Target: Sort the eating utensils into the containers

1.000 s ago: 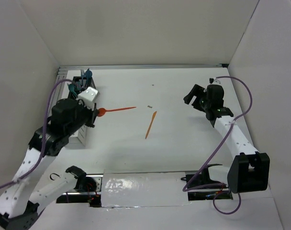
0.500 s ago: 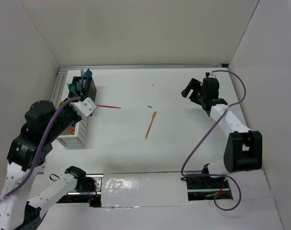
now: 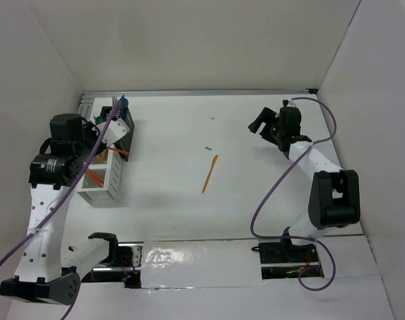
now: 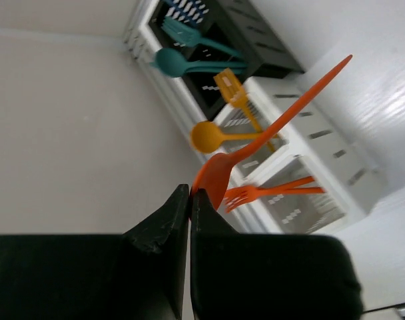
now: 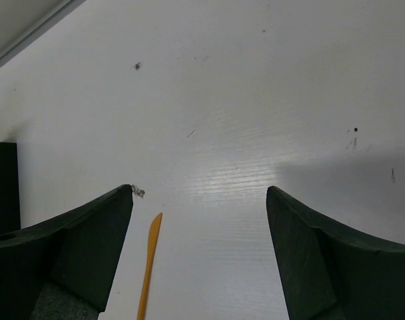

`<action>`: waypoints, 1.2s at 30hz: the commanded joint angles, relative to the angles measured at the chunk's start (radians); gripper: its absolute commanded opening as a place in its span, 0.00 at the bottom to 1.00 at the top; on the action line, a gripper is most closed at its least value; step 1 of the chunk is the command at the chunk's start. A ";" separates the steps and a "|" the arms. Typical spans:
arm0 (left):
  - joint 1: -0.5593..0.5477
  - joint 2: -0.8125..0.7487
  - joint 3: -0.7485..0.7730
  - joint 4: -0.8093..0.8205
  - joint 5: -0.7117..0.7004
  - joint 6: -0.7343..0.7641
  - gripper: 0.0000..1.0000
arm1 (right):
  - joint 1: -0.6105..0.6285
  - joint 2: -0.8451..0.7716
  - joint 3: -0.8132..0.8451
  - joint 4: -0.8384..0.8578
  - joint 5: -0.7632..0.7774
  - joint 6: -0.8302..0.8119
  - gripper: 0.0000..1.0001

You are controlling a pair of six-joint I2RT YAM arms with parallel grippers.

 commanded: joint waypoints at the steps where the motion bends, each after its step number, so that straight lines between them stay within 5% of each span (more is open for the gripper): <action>1: 0.042 -0.015 0.063 0.038 -0.026 0.118 0.02 | 0.001 0.084 0.061 0.094 -0.039 0.024 0.88; 15: 0.053 -0.018 0.179 -0.117 -0.174 0.227 0.02 | 0.009 0.285 0.245 0.192 -0.051 0.031 0.89; 21: 0.053 -0.052 0.167 -0.239 -0.148 0.142 0.01 | 0.003 0.366 0.279 0.215 -0.100 0.036 0.89; 25: 0.129 -0.092 0.126 -0.229 -0.117 0.148 0.02 | -0.008 0.389 0.288 0.226 -0.128 0.042 0.89; 36: 0.128 -0.084 0.054 -0.160 -0.114 0.237 0.02 | -0.036 0.409 0.288 0.235 -0.165 0.045 0.89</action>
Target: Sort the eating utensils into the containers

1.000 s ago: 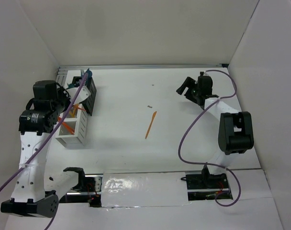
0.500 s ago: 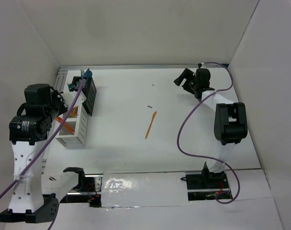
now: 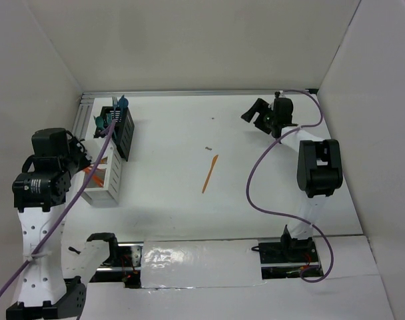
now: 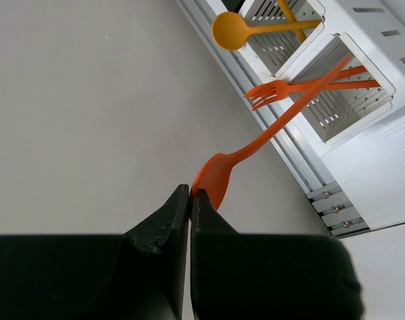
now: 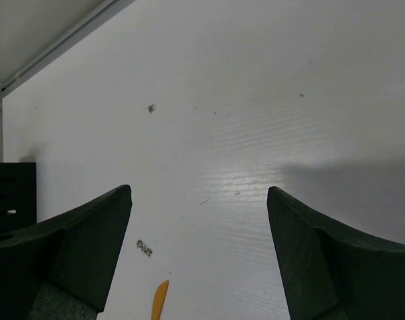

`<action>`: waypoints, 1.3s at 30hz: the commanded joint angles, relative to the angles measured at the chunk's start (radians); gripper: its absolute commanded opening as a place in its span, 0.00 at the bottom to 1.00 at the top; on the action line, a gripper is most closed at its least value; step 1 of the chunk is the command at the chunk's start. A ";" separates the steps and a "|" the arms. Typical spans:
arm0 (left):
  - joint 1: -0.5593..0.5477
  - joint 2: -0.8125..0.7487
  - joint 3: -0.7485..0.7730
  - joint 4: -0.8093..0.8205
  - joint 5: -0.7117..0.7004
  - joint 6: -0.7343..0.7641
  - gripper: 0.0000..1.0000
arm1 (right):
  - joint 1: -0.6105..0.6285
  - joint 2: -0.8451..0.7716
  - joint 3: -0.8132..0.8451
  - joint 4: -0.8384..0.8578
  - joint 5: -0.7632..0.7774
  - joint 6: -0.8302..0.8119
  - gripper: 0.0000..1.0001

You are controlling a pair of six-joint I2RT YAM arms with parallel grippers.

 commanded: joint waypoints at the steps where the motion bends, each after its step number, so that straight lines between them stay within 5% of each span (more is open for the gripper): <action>1: 0.001 0.012 -0.025 0.059 0.012 0.050 0.02 | -0.015 0.008 0.042 0.062 -0.014 0.001 0.89; 39: 0.035 0.104 -0.068 0.079 0.012 0.102 0.02 | -0.053 0.154 0.187 0.034 -0.073 -0.019 0.89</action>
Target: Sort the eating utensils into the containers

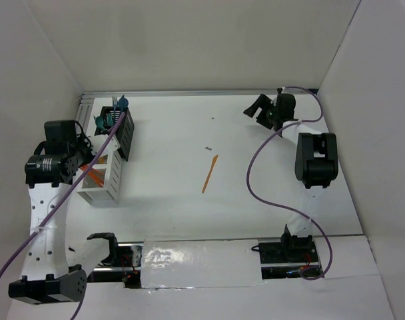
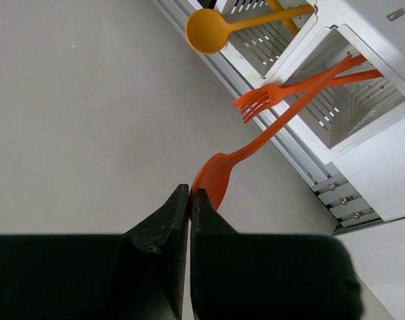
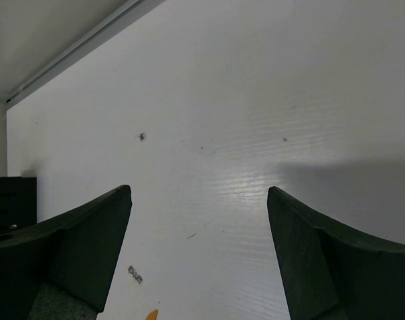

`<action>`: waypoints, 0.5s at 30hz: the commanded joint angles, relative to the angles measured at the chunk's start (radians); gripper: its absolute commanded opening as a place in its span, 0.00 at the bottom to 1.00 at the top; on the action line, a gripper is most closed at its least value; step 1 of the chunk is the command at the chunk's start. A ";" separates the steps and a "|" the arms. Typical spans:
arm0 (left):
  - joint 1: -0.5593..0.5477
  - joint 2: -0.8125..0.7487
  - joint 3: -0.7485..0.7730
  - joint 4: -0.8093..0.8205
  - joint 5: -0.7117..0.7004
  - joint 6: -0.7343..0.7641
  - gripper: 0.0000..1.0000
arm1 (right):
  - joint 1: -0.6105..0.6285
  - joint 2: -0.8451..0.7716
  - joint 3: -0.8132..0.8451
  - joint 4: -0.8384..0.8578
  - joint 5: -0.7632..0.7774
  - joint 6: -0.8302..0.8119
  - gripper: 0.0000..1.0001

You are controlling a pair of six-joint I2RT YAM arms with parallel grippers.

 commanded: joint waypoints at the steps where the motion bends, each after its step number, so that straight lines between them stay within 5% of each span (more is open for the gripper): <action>1: 0.011 0.005 -0.001 0.019 0.009 0.014 0.03 | -0.011 0.022 0.058 0.035 -0.011 -0.015 0.89; 15: 0.009 0.064 -0.067 0.031 0.031 0.018 0.03 | -0.019 0.024 0.039 0.035 -0.011 -0.013 0.89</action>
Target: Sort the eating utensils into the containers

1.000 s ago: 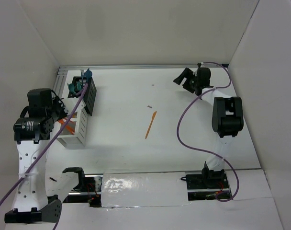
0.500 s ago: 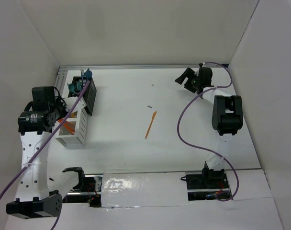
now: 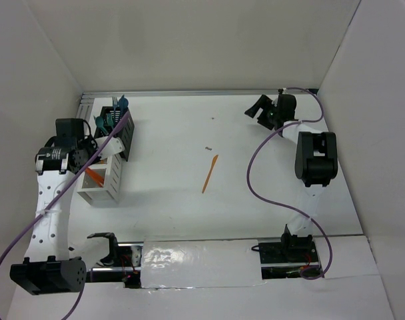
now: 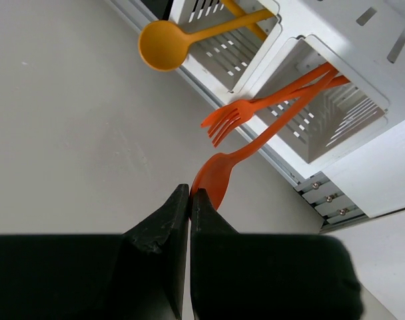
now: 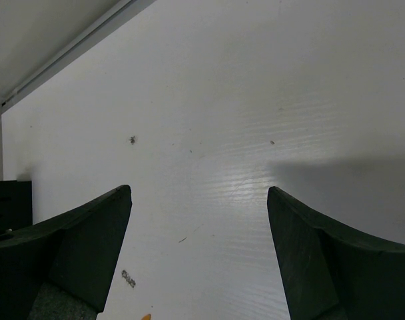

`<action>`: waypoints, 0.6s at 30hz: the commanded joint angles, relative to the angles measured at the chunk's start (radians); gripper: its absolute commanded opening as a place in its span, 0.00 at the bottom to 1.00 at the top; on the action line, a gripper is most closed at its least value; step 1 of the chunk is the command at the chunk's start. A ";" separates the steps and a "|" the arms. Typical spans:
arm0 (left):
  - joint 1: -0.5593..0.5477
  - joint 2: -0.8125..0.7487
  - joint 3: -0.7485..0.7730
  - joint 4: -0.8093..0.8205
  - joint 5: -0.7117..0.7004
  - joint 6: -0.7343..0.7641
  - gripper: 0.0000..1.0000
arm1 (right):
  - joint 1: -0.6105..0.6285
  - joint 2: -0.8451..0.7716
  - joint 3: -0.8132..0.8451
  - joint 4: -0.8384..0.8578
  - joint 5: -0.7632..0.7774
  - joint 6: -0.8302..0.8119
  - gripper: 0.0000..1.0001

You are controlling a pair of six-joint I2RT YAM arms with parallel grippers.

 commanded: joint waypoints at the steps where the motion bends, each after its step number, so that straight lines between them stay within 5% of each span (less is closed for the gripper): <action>1: 0.006 -0.008 -0.004 0.015 0.024 0.012 0.03 | -0.005 -0.008 0.024 0.035 -0.020 -0.013 0.89; 8: 0.005 -0.012 -0.019 0.045 0.012 0.006 0.27 | -0.005 -0.015 0.024 0.035 -0.020 -0.013 0.90; 15: -0.001 -0.014 0.016 0.141 0.000 0.027 0.40 | -0.008 -0.019 0.024 0.035 -0.041 -0.016 0.91; 18: -0.015 -0.020 0.047 0.254 -0.037 0.006 0.61 | -0.007 -0.030 0.024 0.035 -0.052 -0.016 0.91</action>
